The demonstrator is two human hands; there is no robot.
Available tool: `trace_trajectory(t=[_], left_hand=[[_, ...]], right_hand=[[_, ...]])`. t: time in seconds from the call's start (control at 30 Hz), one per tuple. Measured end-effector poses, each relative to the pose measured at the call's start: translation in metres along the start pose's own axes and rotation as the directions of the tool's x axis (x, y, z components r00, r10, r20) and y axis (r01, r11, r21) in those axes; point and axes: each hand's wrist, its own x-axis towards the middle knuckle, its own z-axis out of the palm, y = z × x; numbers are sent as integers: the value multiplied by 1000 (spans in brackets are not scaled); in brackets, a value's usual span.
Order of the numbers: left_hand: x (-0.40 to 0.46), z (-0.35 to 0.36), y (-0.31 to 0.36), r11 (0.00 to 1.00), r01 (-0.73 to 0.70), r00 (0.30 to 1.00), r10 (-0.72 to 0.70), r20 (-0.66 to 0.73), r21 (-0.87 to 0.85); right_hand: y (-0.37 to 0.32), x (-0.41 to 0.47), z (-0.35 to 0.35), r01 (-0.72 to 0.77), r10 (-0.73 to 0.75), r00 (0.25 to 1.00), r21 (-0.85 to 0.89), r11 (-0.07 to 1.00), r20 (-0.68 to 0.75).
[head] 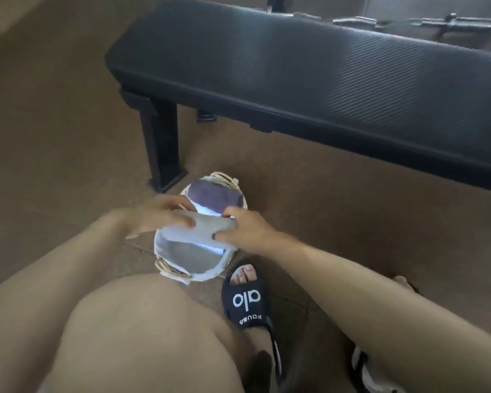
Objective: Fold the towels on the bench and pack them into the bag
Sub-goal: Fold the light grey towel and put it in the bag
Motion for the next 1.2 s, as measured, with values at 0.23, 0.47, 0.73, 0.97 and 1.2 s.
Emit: trace_trajectory(t=[0.23,0.47,0.73,0.97,1.2], left_hand=[[53,11,-81,928,-93,995,76,60,360],[91,20,-125,701,-246,968,148,201,669],[109,46,-162,335,-275,936,305,173,901],[105,54,-133,252,-150,989,37,145,956],[87,8,-10,478,-197,980,85,178,856]], right_hand=[[32,54,92,37,-36,999,-290,956,6],[54,84,144,72,-85,996,-430,900,-11],[65,101,181,0,-66,995,-660,751,-75],[63,94,152,146,-122,989,-678,720,84],[43,51,17,100,-264,960,-769,631,-93]])
